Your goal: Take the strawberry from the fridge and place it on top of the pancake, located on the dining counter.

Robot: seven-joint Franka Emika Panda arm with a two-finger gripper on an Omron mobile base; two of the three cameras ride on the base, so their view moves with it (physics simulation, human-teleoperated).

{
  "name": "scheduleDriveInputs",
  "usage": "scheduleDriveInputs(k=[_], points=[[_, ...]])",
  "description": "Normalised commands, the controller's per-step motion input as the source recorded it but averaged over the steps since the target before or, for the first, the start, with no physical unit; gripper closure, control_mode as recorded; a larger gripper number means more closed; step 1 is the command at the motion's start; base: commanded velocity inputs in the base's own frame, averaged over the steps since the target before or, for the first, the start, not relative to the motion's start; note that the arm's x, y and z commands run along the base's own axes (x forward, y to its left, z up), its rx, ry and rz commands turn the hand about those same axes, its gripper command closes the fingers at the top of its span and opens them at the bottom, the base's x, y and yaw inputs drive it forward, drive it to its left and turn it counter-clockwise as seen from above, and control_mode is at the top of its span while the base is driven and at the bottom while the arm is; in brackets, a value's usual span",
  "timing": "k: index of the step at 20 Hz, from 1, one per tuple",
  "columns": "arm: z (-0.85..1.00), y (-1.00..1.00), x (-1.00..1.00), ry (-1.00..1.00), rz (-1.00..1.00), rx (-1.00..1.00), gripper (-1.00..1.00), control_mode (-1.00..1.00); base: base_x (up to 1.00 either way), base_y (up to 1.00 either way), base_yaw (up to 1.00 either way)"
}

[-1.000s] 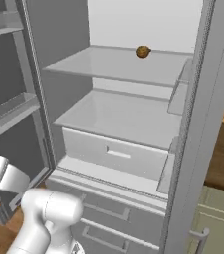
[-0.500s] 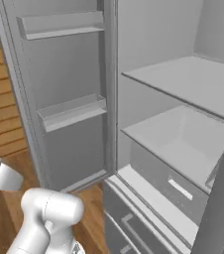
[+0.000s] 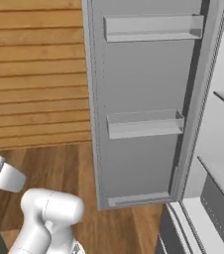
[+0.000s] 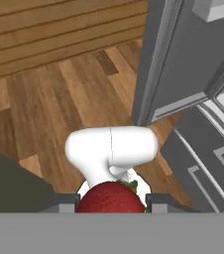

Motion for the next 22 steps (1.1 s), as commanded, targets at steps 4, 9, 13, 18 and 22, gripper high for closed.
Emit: scheduleDriveInputs(k=[4, 9, 13, 18, 22], points=[[0.0, 0.0, 0.0, 0.0, 0.0, 0.0, 1.0, 1.0, -0.09, 0.71, 0.74], [0.0, 0.0, 0.0, 0.0, 0.0, 0.0, 1.0, 1.0, 0.07, 0.39, 0.63], [0.0, 0.0, 0.0, 0.0, 0.0, 0.0, 1.0, 1.0, 0.79, 0.06, 0.36], [0.0, 0.0, 0.0, 0.0, 0.0, 0.0, 1.0, 1.0, 1.0, 0.0, 0.27], [0.0, 0.0, 0.0, 0.0, 0.0, 0.0, 1.0, 1.0, 1.0, -0.11, 0.21]])
